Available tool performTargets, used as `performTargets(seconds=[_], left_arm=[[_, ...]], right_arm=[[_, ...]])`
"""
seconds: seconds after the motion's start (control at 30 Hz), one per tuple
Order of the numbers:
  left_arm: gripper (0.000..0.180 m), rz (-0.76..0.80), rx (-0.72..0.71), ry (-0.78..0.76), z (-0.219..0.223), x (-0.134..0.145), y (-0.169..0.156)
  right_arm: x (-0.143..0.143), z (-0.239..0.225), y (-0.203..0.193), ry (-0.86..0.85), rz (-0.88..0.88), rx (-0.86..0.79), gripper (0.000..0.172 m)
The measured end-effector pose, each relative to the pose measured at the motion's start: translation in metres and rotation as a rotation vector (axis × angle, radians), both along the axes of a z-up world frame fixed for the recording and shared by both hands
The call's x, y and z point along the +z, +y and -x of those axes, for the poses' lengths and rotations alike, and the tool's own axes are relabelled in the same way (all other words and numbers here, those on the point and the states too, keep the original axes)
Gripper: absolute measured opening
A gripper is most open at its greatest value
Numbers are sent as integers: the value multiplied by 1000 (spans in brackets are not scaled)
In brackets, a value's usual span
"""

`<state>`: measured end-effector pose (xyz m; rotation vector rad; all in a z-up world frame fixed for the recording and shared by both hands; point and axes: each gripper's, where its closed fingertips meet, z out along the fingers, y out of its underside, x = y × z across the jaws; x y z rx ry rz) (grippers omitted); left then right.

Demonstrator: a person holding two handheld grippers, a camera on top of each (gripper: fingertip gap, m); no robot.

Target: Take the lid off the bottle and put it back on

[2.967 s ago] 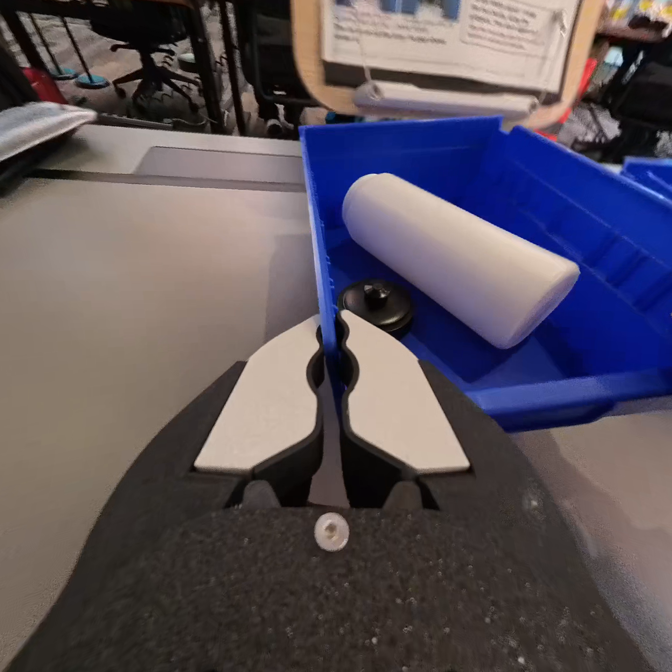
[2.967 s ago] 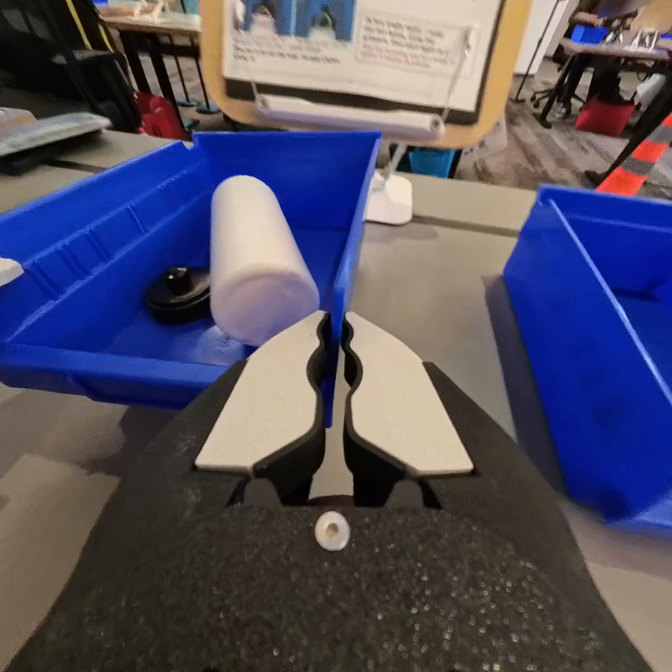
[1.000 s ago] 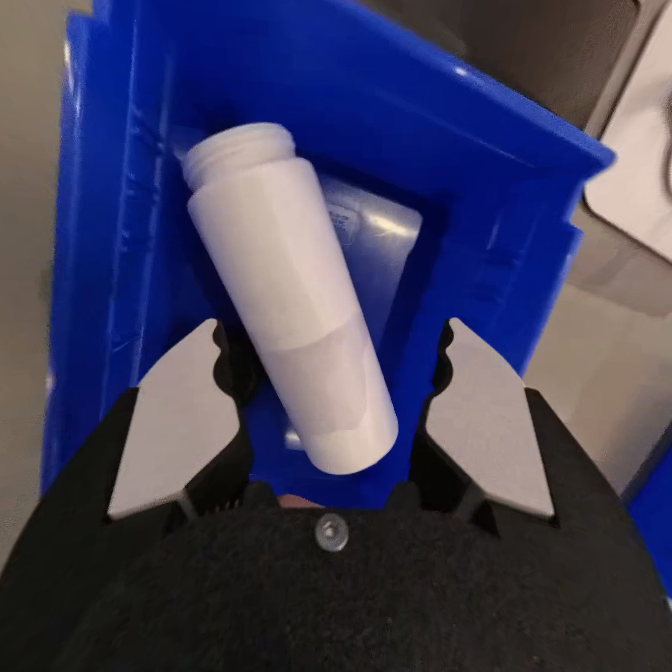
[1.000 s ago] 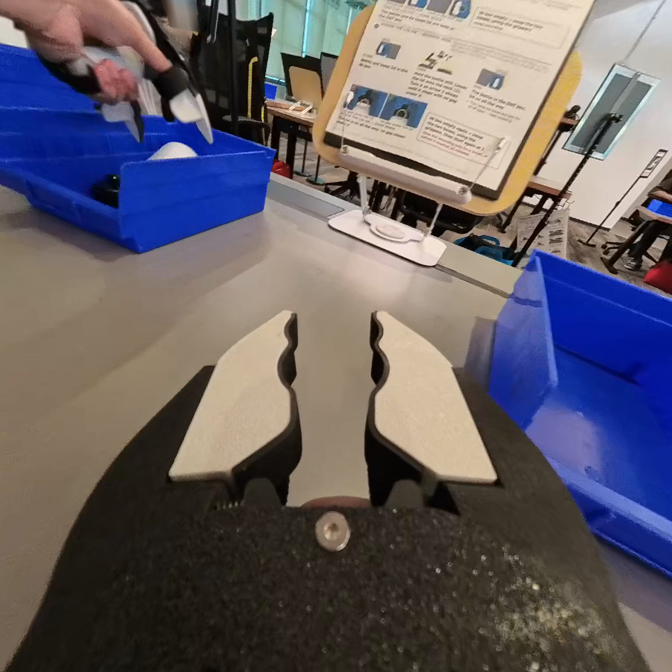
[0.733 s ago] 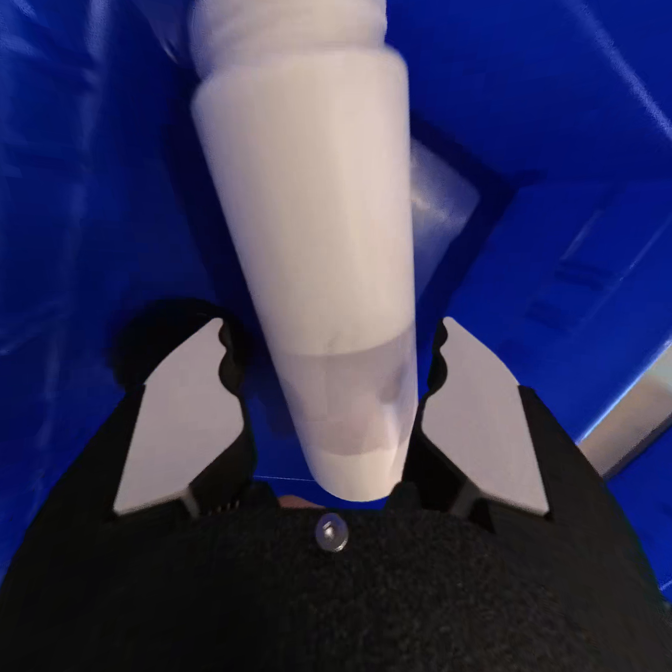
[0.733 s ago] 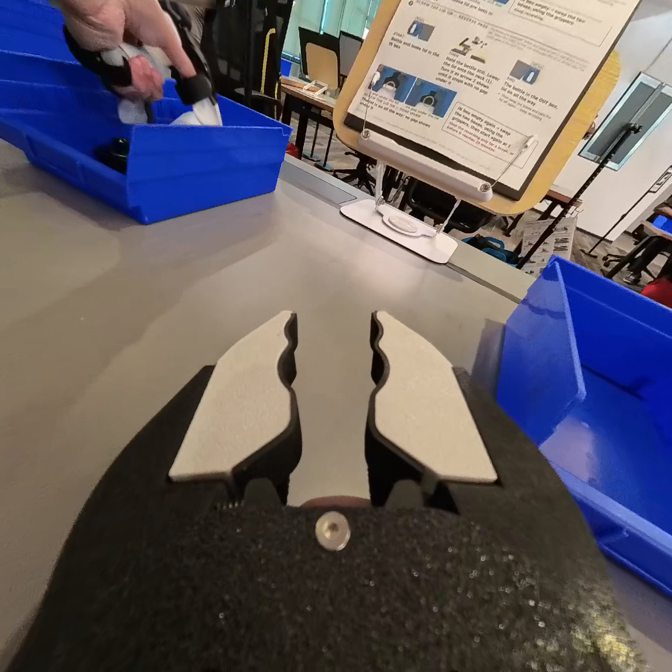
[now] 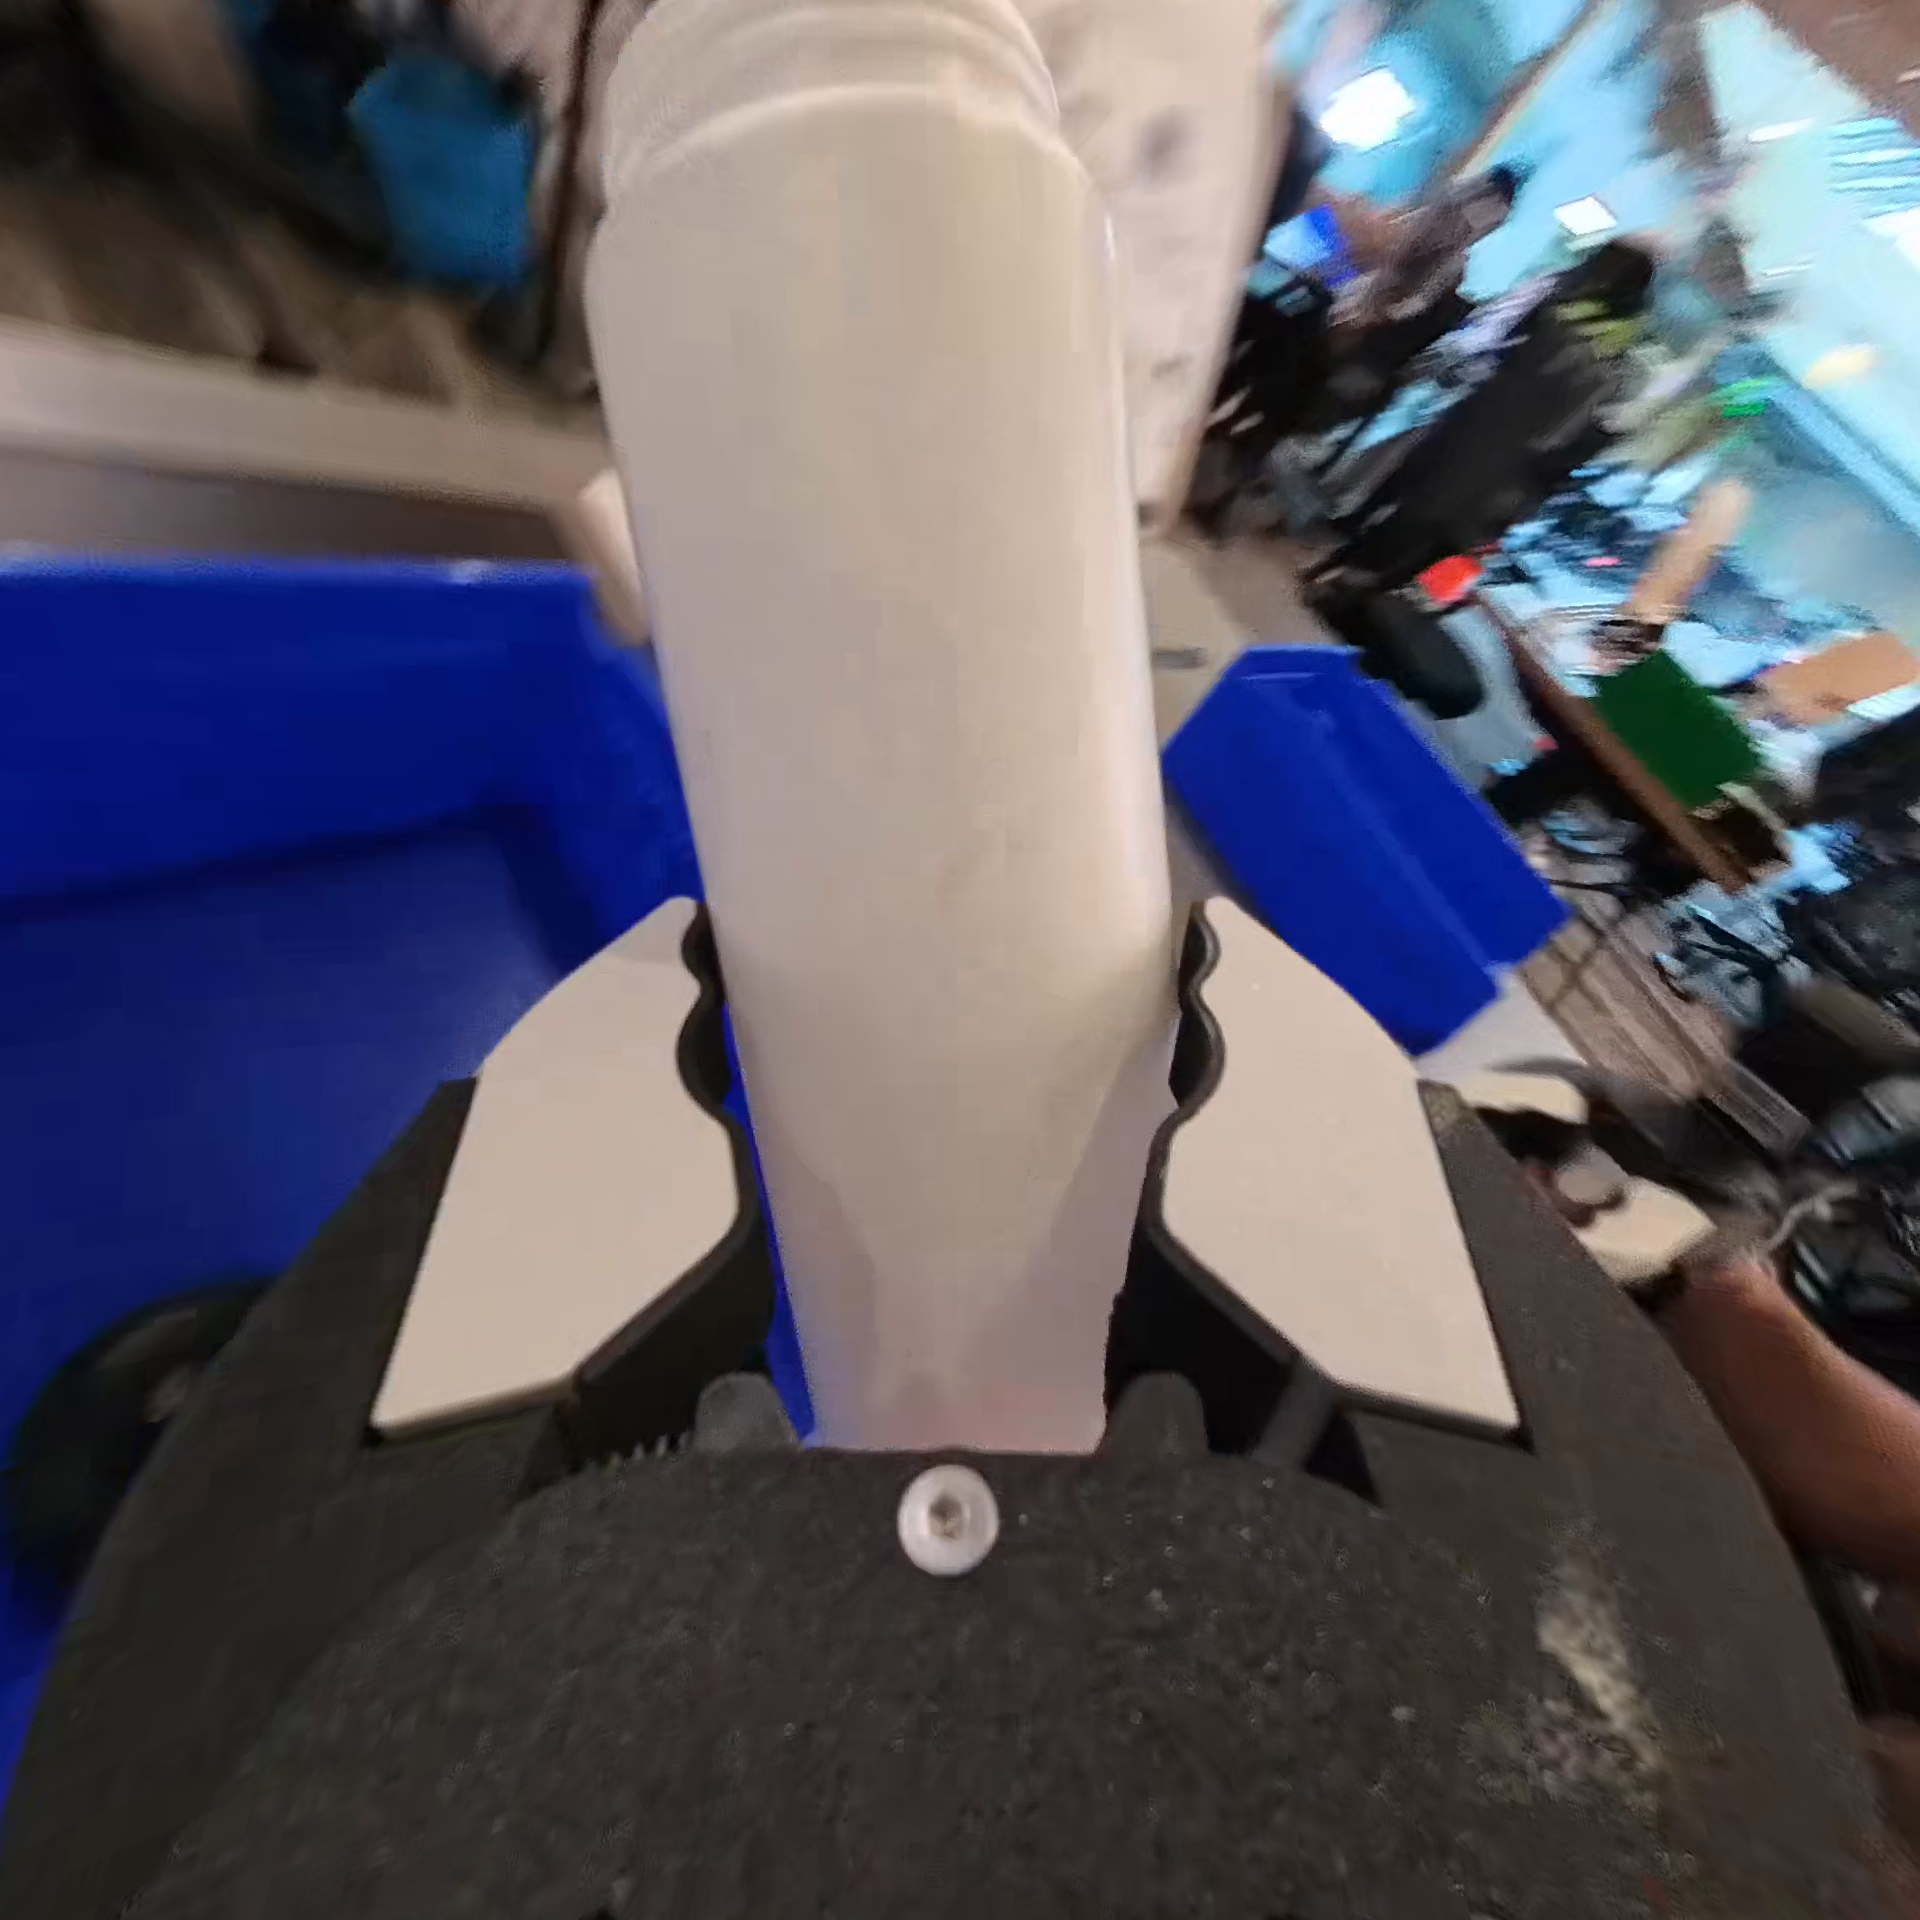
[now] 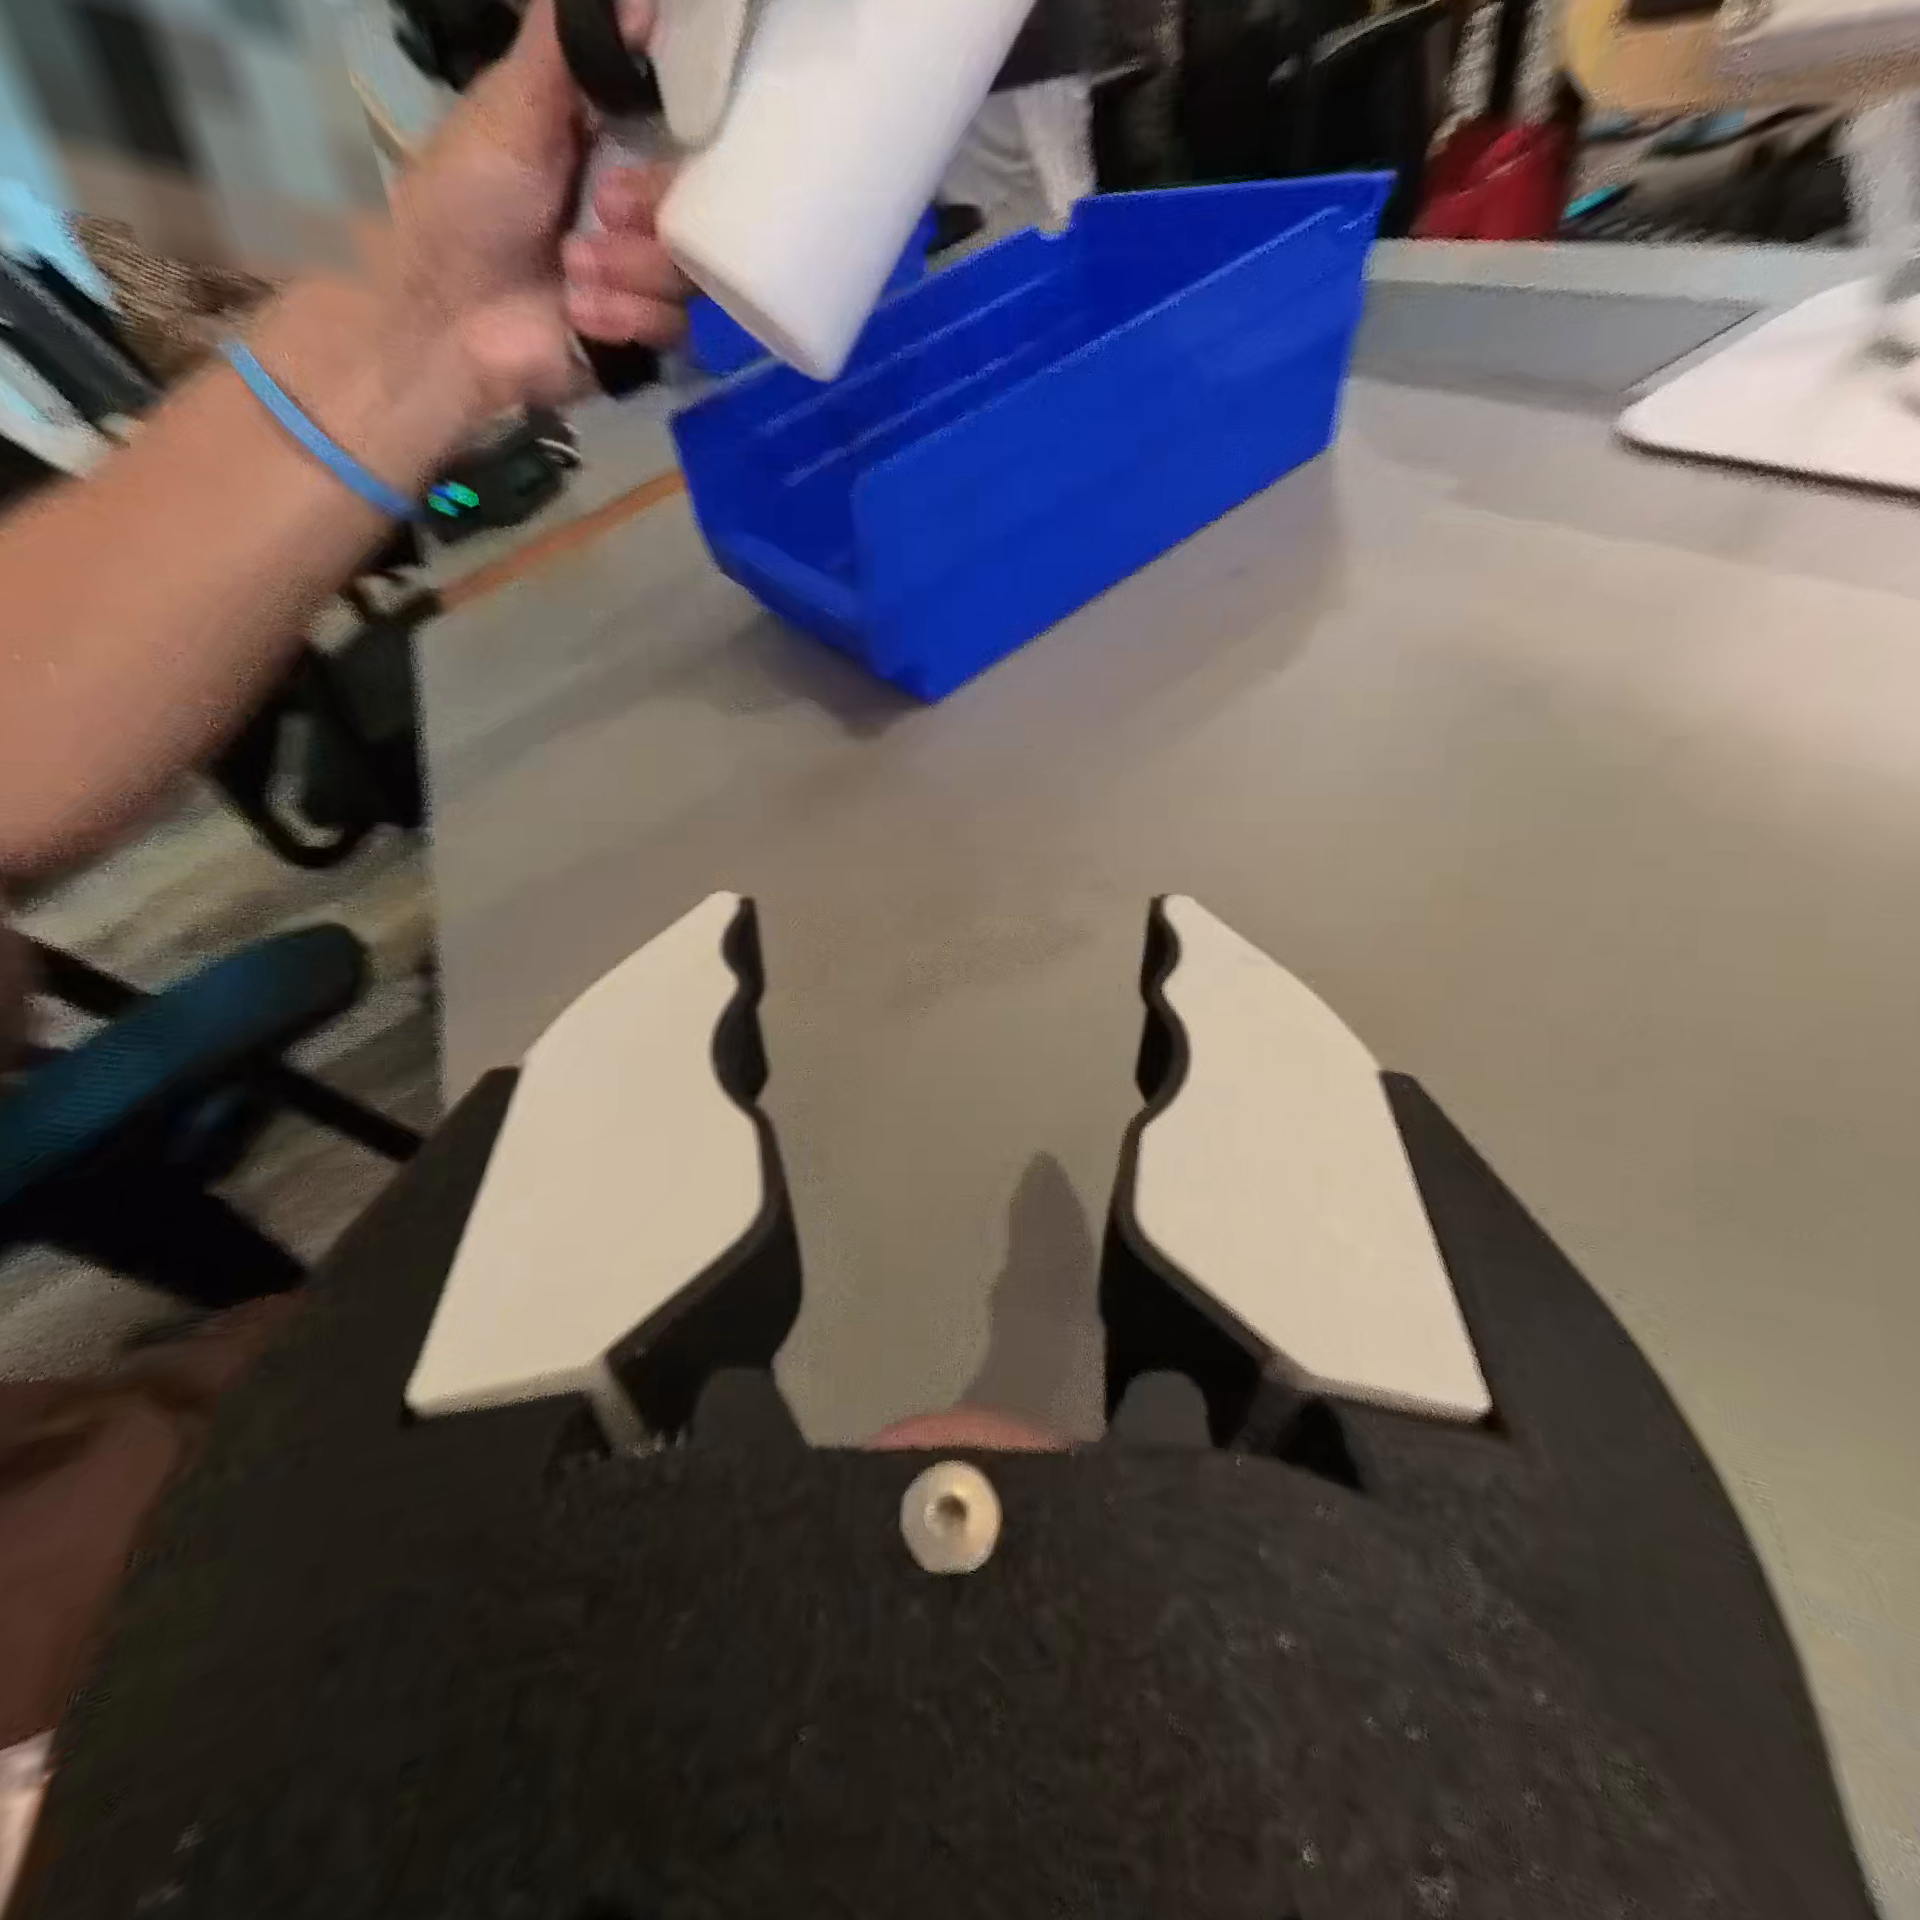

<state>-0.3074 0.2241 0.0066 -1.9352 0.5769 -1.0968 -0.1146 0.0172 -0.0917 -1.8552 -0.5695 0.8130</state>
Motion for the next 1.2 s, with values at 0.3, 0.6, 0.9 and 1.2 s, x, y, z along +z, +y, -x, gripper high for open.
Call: performTargets(seconds=[0.3, 0.6, 0.9, 1.2], left_arm=[[83, -327, -381, -224, -100, 40, -123], [83, -362, -545, -143, -135, 6, -163], [82, -357, -495, -57, -149, -19, -162], [90, -141, -286, -35, -100, -61, -179]], right_arm=[[116, 37, 59, 467, 62, 370, 121], [152, 54, 67, 85, -4, 564, 129], [140, 52, 68, -49, 16, 600, 90], [106, -15, 134, -542, -116, 223, 89]])
